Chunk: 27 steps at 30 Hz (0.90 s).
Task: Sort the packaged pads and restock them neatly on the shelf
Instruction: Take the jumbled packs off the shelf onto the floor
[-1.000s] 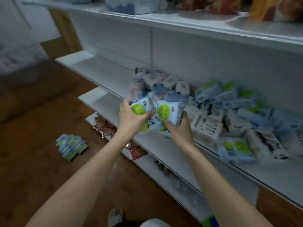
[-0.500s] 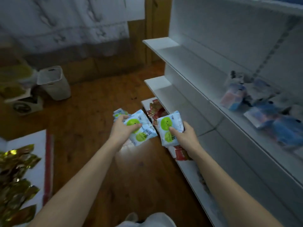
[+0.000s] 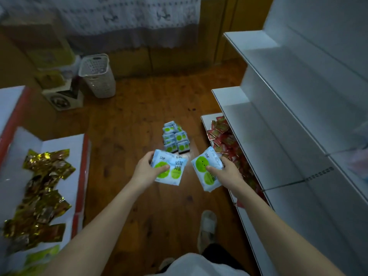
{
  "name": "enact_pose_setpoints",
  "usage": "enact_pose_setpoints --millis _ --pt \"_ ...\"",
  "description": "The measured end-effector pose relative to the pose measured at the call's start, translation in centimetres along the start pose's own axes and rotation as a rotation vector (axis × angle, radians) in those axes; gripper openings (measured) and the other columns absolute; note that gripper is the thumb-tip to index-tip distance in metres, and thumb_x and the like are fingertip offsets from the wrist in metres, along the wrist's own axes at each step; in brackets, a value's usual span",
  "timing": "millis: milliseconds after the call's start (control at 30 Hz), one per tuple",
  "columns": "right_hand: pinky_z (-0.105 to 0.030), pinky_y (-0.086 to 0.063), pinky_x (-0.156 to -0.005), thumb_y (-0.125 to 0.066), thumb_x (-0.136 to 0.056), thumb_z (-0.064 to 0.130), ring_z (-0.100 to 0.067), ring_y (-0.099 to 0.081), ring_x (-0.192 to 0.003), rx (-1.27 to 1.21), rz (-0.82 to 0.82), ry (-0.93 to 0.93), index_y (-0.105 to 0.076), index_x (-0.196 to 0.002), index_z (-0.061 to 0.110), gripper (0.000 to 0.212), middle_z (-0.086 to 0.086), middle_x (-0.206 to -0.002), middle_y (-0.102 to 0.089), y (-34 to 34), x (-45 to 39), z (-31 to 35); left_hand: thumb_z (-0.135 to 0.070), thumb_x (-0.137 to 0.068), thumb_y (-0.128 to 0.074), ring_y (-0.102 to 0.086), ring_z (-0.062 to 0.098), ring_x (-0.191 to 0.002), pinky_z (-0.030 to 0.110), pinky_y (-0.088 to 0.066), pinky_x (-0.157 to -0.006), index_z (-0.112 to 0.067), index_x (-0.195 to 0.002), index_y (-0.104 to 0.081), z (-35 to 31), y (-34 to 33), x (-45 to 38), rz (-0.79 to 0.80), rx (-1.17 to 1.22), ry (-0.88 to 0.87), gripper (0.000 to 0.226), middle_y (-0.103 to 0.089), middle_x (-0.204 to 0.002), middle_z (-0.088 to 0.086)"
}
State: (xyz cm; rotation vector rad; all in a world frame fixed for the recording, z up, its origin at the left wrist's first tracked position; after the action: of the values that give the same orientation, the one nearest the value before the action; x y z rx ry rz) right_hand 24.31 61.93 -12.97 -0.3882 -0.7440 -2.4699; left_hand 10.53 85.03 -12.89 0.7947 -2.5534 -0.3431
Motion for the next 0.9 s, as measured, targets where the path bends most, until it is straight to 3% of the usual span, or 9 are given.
enact_pose_setpoints --millis 167,367,500,633,700,900 --pt "-0.047 -0.060 -0.080 -0.074 -0.084 0.025 -0.019 -0.072 -0.085 0.054 0.118 0.008 -0.064 -0.106 0.015 0.026 -0.002 -0.097 -0.072 1.1 -7.4 1.2 -0.011 -0.074 -0.083 -0.072 0.018 -0.083 0.039 -0.060 -0.072 -0.016 -0.096 -0.056 -1.1 -1.8 -5.3 -0.042 0.003 0.060 0.035 -0.072 -0.097 0.002" --pt "-0.043 -0.059 -0.081 -0.074 -0.083 0.019 -0.019 -0.070 -0.087 0.142 0.205 0.023 -0.064 -0.103 0.020 0.022 -0.003 -0.099 -0.072 2.6 -15.8 2.9 -0.017 -0.070 -0.087 -0.062 0.012 -0.077 0.025 -0.045 -0.059 -0.010 -0.093 -0.051 -3.9 -3.2 -11.1 -0.191 -0.087 0.133 0.043 -0.065 -0.090 -0.002" --pt "-0.044 -0.059 -0.082 -0.073 -0.084 0.015 -0.022 -0.070 -0.090 0.177 0.257 0.012 -0.063 -0.104 0.018 0.023 -0.005 -0.099 -0.071 2.7 -20.6 3.8 -0.014 -0.073 -0.085 -0.064 0.007 -0.082 0.021 -0.049 -0.061 -0.018 -0.102 -0.054 -4.3 -3.7 -14.4 -0.190 -0.086 0.146 0.042 -0.066 -0.097 -0.007" --pt "-0.043 -0.058 -0.080 -0.074 -0.083 0.013 -0.025 -0.068 -0.093 0.231 0.297 -0.003 -0.059 -0.099 0.018 0.023 -0.006 -0.098 -0.069 0.6 -25.0 4.6 -0.013 -0.072 -0.085 -0.069 0.016 -0.087 0.041 -0.058 -0.078 -0.022 -0.096 -0.057 -2.6 -3.1 -17.9 -0.185 -0.040 0.237 0.037 -0.070 -0.097 -0.003" --pt "-0.041 -0.057 -0.079 -0.073 -0.084 0.015 -0.024 -0.067 -0.093 0.272 0.315 -0.014 -0.056 -0.100 0.019 0.024 -0.004 -0.099 -0.067 -0.8 -27.5 5.1 -0.014 -0.071 -0.085 -0.069 0.018 -0.087 0.046 -0.058 -0.079 -0.022 -0.090 -0.056 -1.3 -2.7 -20.2 -0.187 -0.018 0.285 0.035 -0.071 -0.096 -0.003" --pt "-0.038 -0.056 -0.076 -0.071 -0.084 0.015 -0.022 -0.066 -0.093 0.404 0.345 -0.077 -0.053 -0.103 0.017 0.027 -0.003 -0.103 -0.066 -6.1 -36.5 5.6 -0.018 -0.079 -0.079 -0.069 0.021 -0.085 0.043 -0.059 -0.074 -0.019 -0.090 -0.057 3.2 -1.6 -29.7 -0.163 0.019 0.402 0.024 -0.070 -0.098 0.005"
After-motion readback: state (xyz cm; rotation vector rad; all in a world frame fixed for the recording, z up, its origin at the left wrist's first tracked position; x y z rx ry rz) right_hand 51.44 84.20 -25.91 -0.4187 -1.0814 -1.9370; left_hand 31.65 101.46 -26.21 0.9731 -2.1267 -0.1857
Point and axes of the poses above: each hand's wrist, its own x-axis away from the middle knuckle, its own y-axis out of the back of the hand, z = x × y, the point moved 2 cm from there along -x, towards the middle knuckle
